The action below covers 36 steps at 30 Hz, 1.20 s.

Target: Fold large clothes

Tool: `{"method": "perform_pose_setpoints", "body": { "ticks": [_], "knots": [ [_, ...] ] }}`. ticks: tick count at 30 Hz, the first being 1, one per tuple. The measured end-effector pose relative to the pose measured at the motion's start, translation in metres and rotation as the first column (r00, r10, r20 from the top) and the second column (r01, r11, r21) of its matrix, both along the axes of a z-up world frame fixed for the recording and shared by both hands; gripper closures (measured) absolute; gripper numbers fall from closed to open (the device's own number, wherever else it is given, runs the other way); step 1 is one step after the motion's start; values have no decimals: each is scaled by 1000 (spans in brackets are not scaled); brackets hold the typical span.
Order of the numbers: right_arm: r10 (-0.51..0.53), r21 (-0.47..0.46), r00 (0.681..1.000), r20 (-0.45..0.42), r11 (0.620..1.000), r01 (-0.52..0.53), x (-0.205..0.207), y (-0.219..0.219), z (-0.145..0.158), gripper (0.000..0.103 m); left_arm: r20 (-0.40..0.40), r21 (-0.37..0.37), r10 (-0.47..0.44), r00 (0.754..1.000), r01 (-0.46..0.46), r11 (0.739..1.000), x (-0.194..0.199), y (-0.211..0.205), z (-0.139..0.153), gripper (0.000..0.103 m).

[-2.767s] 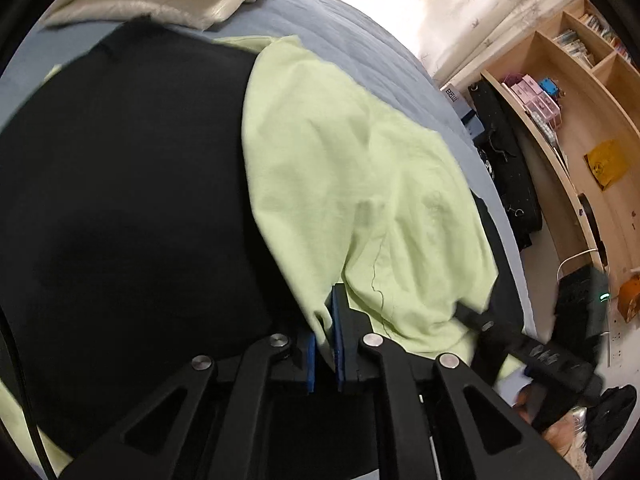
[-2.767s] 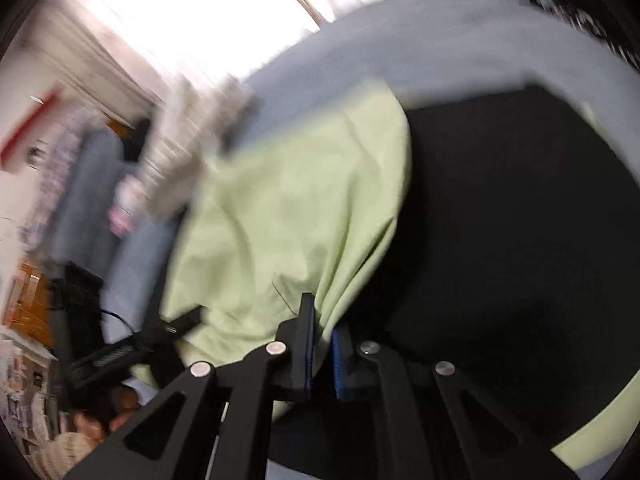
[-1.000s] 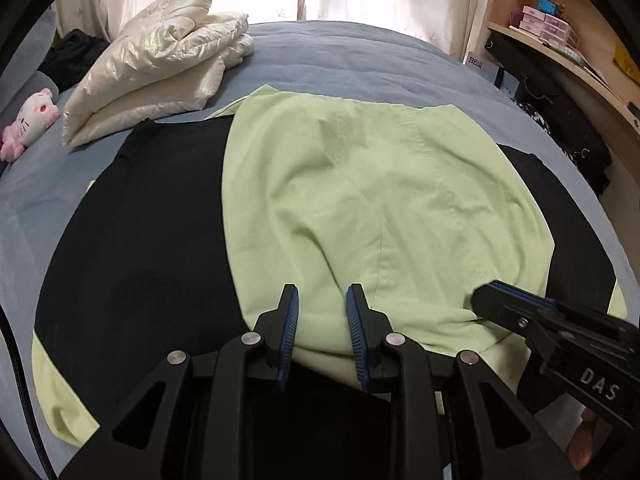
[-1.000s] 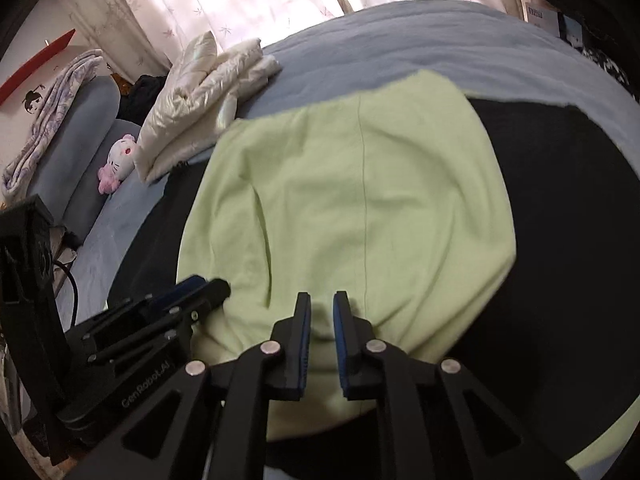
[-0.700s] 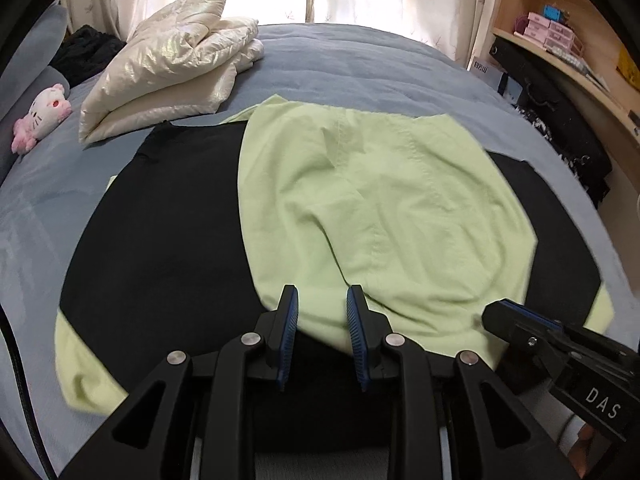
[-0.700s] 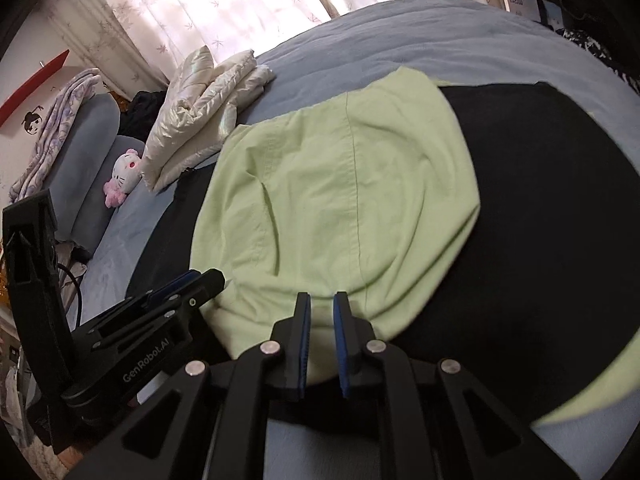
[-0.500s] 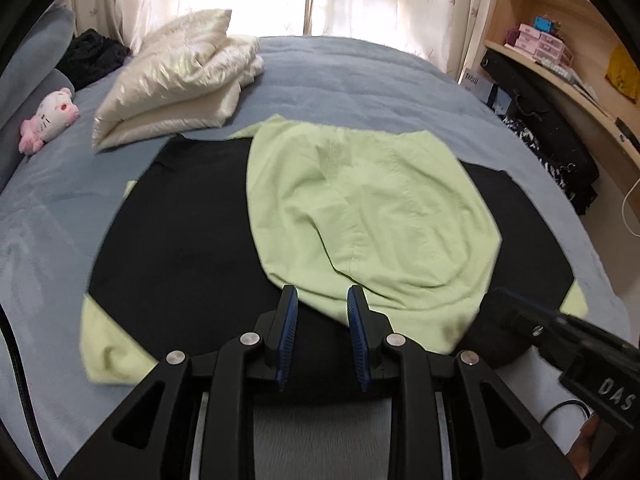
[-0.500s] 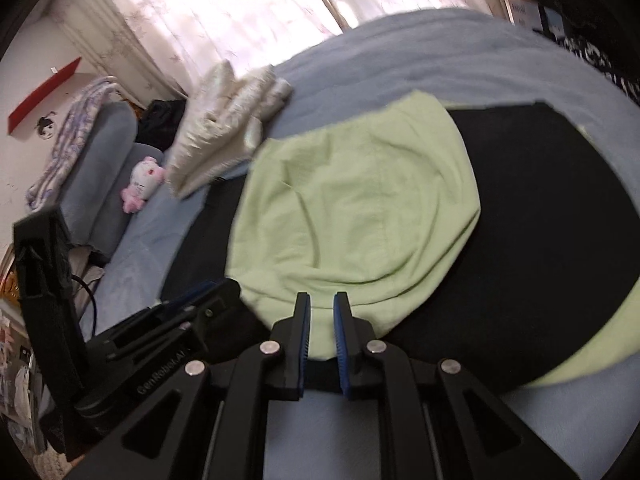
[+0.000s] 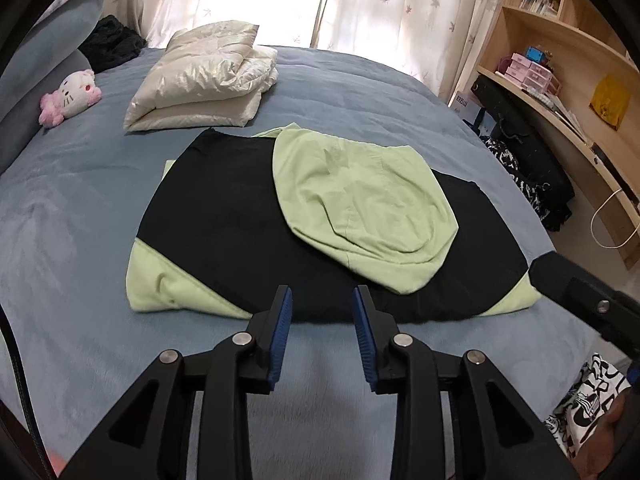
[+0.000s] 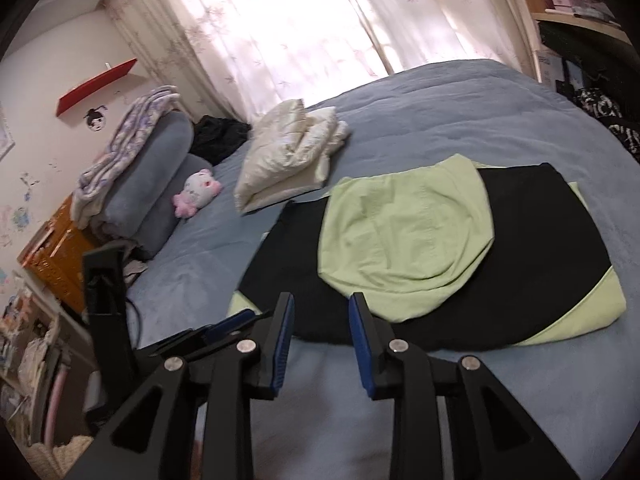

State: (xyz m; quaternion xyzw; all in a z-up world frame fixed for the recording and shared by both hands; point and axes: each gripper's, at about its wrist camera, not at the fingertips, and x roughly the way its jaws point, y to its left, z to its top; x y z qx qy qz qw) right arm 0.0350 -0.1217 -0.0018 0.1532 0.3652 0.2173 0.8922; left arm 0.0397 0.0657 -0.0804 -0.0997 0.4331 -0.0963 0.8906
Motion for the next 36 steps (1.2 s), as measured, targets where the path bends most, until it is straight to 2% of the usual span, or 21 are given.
{"method": "perform_pose_setpoints", "body": {
  "ticks": [5, 10, 13, 18, 21, 23, 24, 27, 31, 34, 36],
  "knots": [
    [49, 7, 999, 7, 999, -49, -8, 12, 6, 74, -47, -34, -1, 999, -1, 999, -4, 8, -16, 69],
    [52, 7, 998, -30, 999, -52, 3, 20, -9, 73, -157, -154, -2, 988, -22, 988, 4, 23, -50, 69],
    [36, -2, 997, -74, 999, -36, 14, 21, -25, 73, -217, -256, 20, 976, -77, 964, 14, 37, -75, 69],
    [-2, -4, 992, -126, 1000, 2, 35, 17, -50, 73, -288, -368, 78, 955, -185, 911, 28, 57, -114, 66],
    [-14, -7, 988, -154, 1000, 13, 50, 16, -64, 73, -293, -476, 98, 951, -234, 848, 38, 69, -131, 64],
    [-12, 0, 985, -171, 1000, 12, 59, 15, -72, 73, -287, -516, 115, 951, -254, 818, 45, 75, -139, 64],
    [-12, 1, 984, -178, 1000, 12, 64, 15, -76, 73, -283, -544, 130, 950, -271, 794, 51, 80, -145, 64],
    [-6, -1, 982, -188, 1000, 6, 75, 17, -85, 73, -286, -581, 149, 947, -294, 759, 68, 86, -156, 64],
    [-9, -32, 982, -187, 999, 4, 95, 19, -94, 73, -258, -577, 169, 951, -292, 762, 98, 89, -158, 64],
    [-17, -42, 985, -169, 999, 10, 114, 18, -95, 73, -221, -554, 223, 950, -310, 773, 122, 96, -156, 65],
    [-41, -81, 990, -136, 996, 30, 133, 19, -94, 73, -202, -540, 252, 946, -322, 778, 136, 101, -153, 67]
  ]
}}
